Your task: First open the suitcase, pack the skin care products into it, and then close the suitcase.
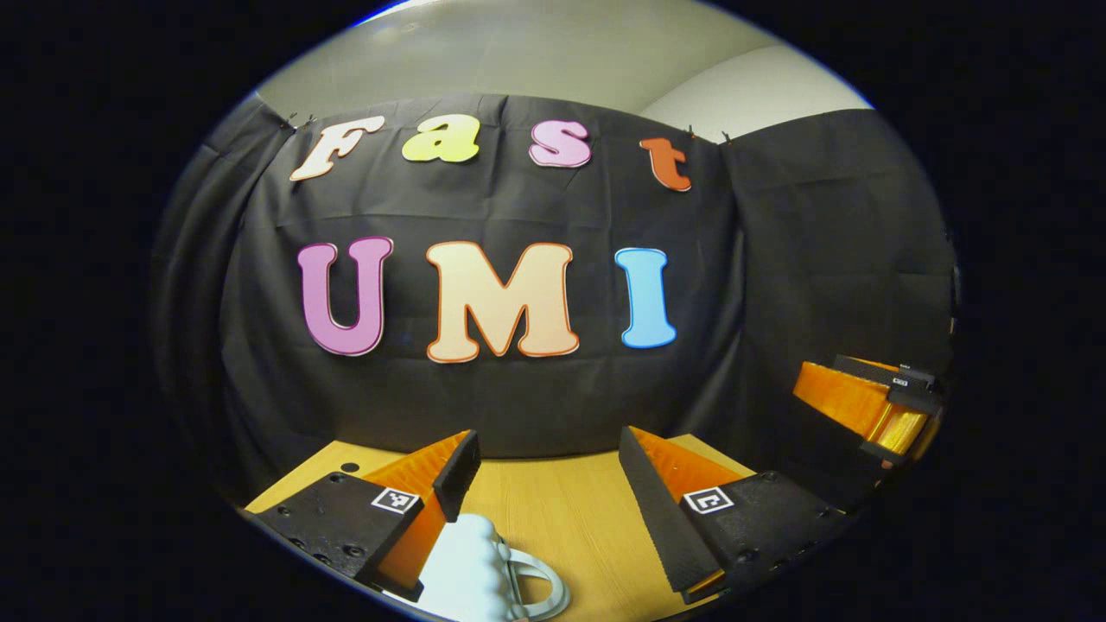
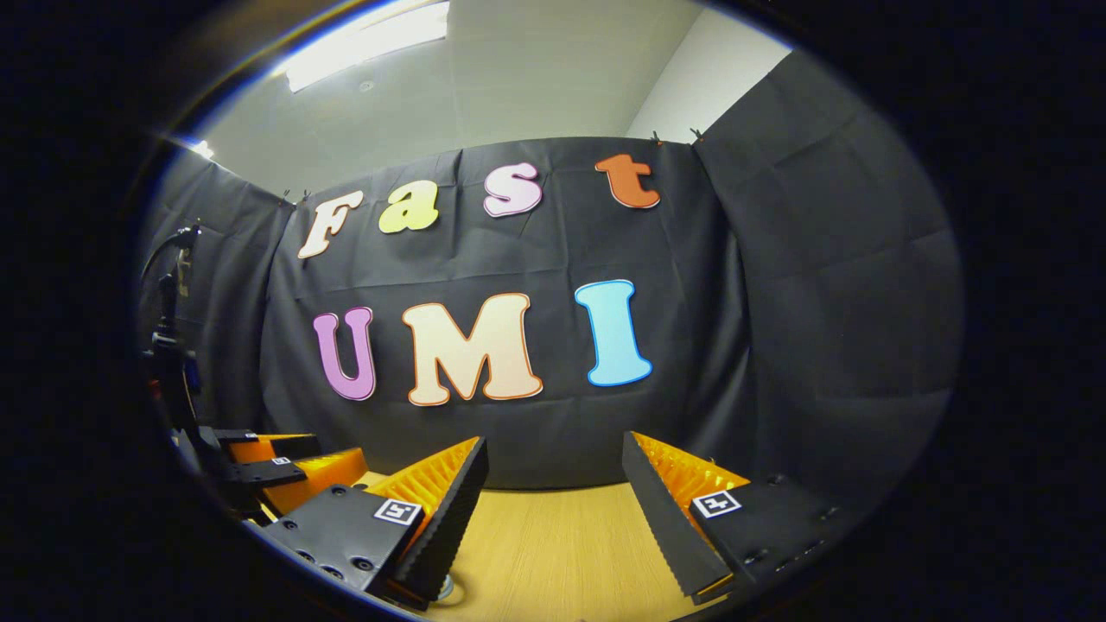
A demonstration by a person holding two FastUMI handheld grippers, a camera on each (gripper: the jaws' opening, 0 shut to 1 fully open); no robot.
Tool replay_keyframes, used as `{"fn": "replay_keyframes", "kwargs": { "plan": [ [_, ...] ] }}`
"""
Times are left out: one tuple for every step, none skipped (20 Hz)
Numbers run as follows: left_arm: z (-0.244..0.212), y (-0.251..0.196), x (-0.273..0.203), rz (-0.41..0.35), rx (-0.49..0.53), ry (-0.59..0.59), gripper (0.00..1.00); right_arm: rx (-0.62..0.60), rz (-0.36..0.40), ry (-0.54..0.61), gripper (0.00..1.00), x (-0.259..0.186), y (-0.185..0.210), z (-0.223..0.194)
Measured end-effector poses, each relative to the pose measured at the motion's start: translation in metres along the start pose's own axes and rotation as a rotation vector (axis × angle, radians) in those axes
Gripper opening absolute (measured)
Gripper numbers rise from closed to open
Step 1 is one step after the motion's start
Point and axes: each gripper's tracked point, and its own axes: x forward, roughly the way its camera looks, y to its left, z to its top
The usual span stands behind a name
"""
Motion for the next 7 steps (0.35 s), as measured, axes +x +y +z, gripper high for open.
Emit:
{"fn": "replay_keyframes", "kwargs": {
  "plan": [
    [0.005, 0.001, -0.001, -0.01, 0.005, -0.013, 0.95, -0.001, -0.006, -0.005, 0.97, -0.002, 0.003, 0.004],
    [0.008, 0.0, -0.002, -0.02, 0.008, -0.02, 0.95, -0.006, -0.013, -0.012, 0.97, -0.005, 0.004, 0.007],
    [0.009, -0.001, -0.002, -0.033, 0.005, -0.023, 0.95, -0.011, -0.022, -0.018, 0.97, -0.007, 0.003, 0.009],
    [0.011, -0.003, -0.002, -0.044, -0.001, -0.025, 0.95, -0.013, -0.029, -0.023, 0.97, -0.011, 0.005, 0.011],
    [0.012, -0.006, -0.002, -0.057, -0.005, -0.027, 0.95, -0.014, -0.031, -0.025, 0.97, -0.013, 0.007, 0.012],
    [0.013, -0.01, -0.003, -0.069, -0.009, -0.025, 0.95, -0.016, -0.034, -0.026, 0.97, -0.015, 0.008, 0.014],
    [0.014, -0.012, -0.004, -0.08, -0.008, -0.025, 0.94, -0.02, -0.038, -0.028, 0.94, -0.017, 0.008, 0.014]
  ]
}}
